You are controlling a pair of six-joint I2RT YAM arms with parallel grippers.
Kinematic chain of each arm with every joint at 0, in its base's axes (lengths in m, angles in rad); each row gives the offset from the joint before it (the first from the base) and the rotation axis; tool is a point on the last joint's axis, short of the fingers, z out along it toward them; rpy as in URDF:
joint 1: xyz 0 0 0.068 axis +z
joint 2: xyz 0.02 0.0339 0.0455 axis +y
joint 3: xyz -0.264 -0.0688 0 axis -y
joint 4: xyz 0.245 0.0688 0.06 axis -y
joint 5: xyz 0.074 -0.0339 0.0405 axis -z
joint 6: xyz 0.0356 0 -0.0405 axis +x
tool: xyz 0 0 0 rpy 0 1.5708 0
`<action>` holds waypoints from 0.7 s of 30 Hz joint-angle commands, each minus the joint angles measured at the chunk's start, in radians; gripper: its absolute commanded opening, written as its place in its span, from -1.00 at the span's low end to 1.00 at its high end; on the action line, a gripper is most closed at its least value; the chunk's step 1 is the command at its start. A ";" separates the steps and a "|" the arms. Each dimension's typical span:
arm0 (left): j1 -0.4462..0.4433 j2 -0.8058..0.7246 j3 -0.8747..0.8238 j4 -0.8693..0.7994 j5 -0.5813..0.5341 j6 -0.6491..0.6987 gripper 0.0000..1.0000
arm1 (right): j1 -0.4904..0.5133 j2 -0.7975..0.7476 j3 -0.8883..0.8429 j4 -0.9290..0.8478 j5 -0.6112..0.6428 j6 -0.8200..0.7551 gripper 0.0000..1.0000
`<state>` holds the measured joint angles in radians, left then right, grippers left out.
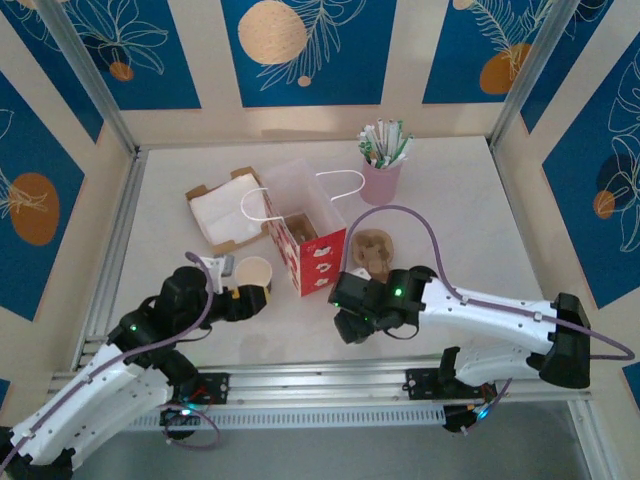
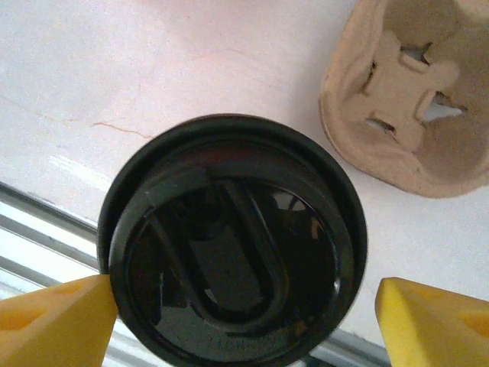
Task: Pack the takeout coffee
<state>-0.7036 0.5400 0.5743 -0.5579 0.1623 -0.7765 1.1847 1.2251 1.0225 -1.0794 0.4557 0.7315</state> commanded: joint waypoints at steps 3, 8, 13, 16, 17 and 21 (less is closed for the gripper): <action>-0.007 0.007 0.052 -0.082 0.038 0.049 0.59 | -0.034 0.038 0.070 -0.085 -0.075 0.011 0.75; -0.007 -0.002 0.053 -0.092 0.034 0.053 0.62 | -0.044 0.079 0.105 -0.074 -0.123 -0.026 0.74; -0.007 -0.006 0.054 -0.100 0.036 0.055 0.63 | -0.054 0.136 0.137 -0.106 -0.121 -0.039 0.77; -0.008 -0.012 0.053 -0.102 0.032 0.057 0.63 | -0.062 0.148 0.143 -0.110 -0.124 -0.040 0.77; -0.008 -0.012 0.053 -0.103 0.032 0.057 0.63 | -0.065 0.150 0.145 -0.111 -0.125 -0.039 0.77; -0.007 -0.012 0.052 -0.099 0.036 0.057 0.63 | -0.075 0.157 0.149 -0.114 -0.128 -0.041 0.76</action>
<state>-0.7036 0.5377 0.5987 -0.6456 0.1825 -0.7456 1.1168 1.3666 1.1511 -1.1679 0.3618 0.6994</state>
